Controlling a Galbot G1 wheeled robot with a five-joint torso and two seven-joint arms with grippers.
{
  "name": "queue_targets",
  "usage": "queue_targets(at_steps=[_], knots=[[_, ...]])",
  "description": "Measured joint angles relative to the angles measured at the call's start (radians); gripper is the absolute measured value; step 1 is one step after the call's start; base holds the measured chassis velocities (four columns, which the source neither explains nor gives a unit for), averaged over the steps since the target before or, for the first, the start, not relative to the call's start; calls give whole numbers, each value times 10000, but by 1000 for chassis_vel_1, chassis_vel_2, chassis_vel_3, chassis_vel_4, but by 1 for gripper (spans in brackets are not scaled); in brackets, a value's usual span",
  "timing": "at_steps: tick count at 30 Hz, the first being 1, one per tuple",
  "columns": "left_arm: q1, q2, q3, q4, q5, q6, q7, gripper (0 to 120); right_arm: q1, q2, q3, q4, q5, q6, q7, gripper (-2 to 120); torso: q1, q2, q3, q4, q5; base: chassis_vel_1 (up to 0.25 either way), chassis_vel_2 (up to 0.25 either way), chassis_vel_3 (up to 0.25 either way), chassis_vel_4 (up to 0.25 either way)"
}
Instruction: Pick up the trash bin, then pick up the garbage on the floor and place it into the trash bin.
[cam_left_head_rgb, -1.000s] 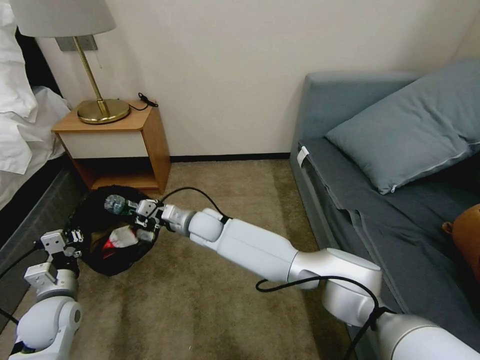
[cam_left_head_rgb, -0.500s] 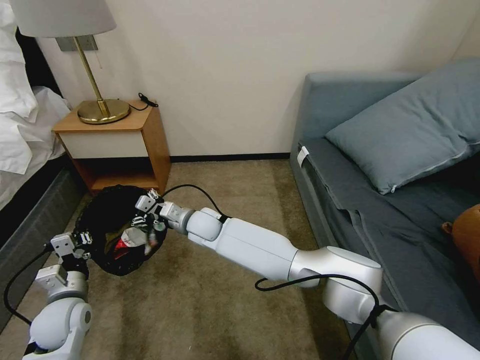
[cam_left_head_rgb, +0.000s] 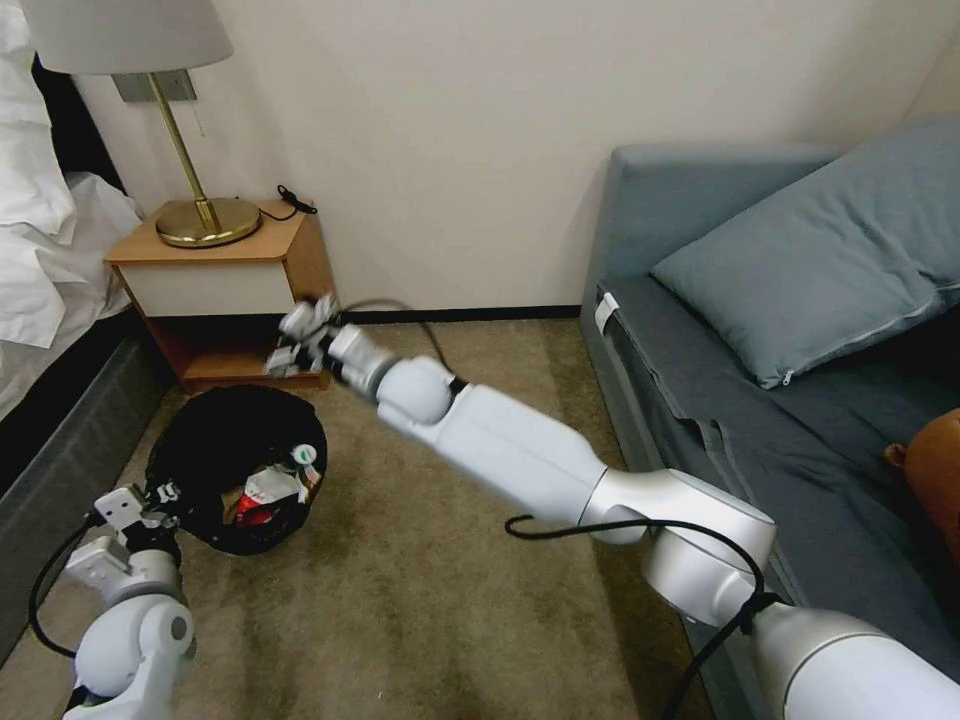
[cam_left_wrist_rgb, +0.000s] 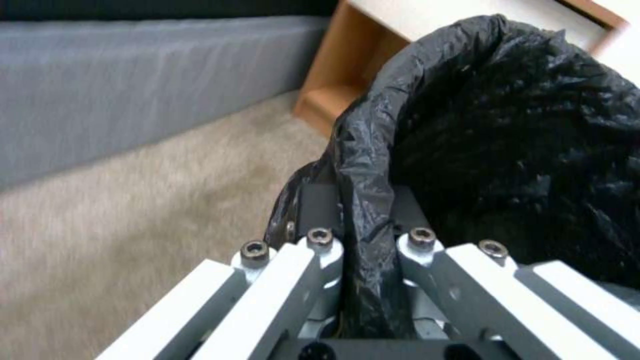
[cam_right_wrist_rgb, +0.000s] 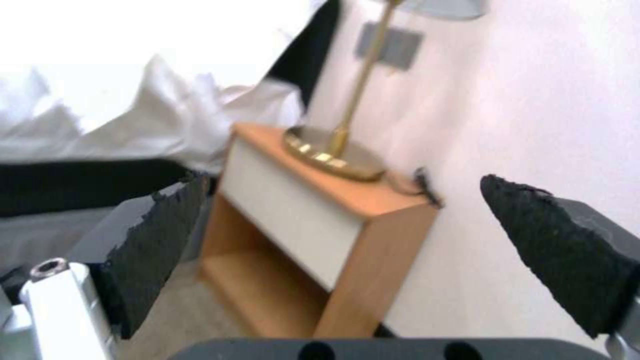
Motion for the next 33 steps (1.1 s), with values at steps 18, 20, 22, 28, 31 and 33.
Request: queue_targets(at_steps=[18,20,22,28,31,33], knots=[[-1553,231,-447,1923,-1899,460,-1838,3,-1935,-892,1364,1082,-927,-60,-1,100,0,0,0,0,1,0,0,0,0],[-1629,350,-314,2081,-1847,519,-1929,3,-2238,-1069,1485,1264,-977,-17,-29,100,0,0,0,-2,1,0,0,0,0],[-1629,374,-260,2089,-1785,528,-1932,5,-2352,-1139,1530,1323,-993,12,-41,100,0,0,0,-1,1,0,0,0,0],[-1593,402,-178,1927,-1399,539,-1855,26,-2634,-1311,1578,1551,-1001,55,-50,100,0,0,0,-2,3,0,0,0,0],[-1558,422,-182,1869,-1197,539,-1783,33,-2682,-1327,1578,1604,-970,55,-26,100,0,0,0,-1,3,0,0,0,0],[-1503,440,-225,1801,-813,524,-1624,41,-2736,-1331,1578,1656,-908,39,39,100,0,-1,0,-1,2,0,0,0,0]])
